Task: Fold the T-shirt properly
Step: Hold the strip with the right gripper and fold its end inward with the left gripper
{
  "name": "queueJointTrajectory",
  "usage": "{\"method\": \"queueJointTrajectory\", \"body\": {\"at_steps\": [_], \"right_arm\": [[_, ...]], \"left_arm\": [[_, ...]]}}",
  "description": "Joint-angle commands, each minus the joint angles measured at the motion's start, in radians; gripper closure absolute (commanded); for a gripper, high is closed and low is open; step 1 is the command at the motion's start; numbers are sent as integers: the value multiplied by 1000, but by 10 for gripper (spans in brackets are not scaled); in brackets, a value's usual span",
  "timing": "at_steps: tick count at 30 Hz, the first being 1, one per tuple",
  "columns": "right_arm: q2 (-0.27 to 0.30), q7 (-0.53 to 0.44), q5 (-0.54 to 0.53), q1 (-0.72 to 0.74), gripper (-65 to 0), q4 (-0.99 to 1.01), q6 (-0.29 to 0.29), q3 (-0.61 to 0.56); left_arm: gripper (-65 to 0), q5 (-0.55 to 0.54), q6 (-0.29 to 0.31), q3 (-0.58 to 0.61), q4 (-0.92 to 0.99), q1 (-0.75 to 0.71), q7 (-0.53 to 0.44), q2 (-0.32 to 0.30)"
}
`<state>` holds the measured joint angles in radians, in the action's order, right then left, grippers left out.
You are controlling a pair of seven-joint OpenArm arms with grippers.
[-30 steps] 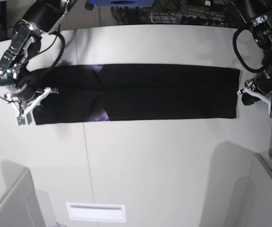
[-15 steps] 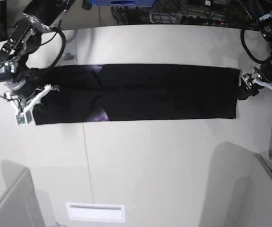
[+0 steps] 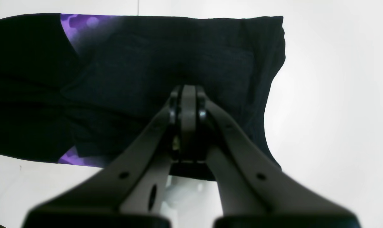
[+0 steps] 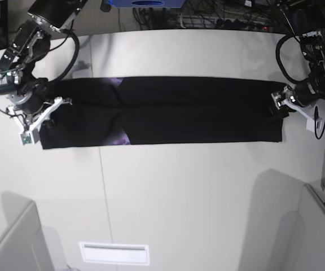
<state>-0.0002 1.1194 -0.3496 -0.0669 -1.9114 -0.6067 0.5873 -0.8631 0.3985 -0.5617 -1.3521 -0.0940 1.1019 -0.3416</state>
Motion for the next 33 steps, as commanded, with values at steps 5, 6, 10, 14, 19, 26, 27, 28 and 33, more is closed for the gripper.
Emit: {"method": "queueJointTrajectory", "body": {"at_steps": [5,6,10,14,19,26,27,28,33], "right_arm": [[9,-22,-13,12,0,-20,-2,3],[9,-23,-13,12,0,-20,-2,3],[9,-23,-13,12,0,-20,-2,3],[7,-25,-13,12,0,-20,-2,3],[7,-25,-13,16,0,-20,-2,3],[7,-25,-13,22,0,-20,-2,3],[7,-25,-13,22,0,-20,-2,3],[7,-25,-13,22,0,-20,-2,3],[7,-25,-13,22,0,-20,-2,3]], "left_arm": [[-227,14,-2,24,24,3,31,3],[-150,15,-2,24,24,3,31,3],[0,17,-3,22,18,7,16,0],[0,17,-5,33,-48,-8,-65,-34],[0,17,-29,35,-246,-60,-65,-32],[0,15,-155,199,-468,-120,-65,2],[0,15,-178,228,-484,-118,-65,16],[0,15,-200,254,-496,-118,-65,29],[0,15,-266,418,-499,-74,-67,85]]}}
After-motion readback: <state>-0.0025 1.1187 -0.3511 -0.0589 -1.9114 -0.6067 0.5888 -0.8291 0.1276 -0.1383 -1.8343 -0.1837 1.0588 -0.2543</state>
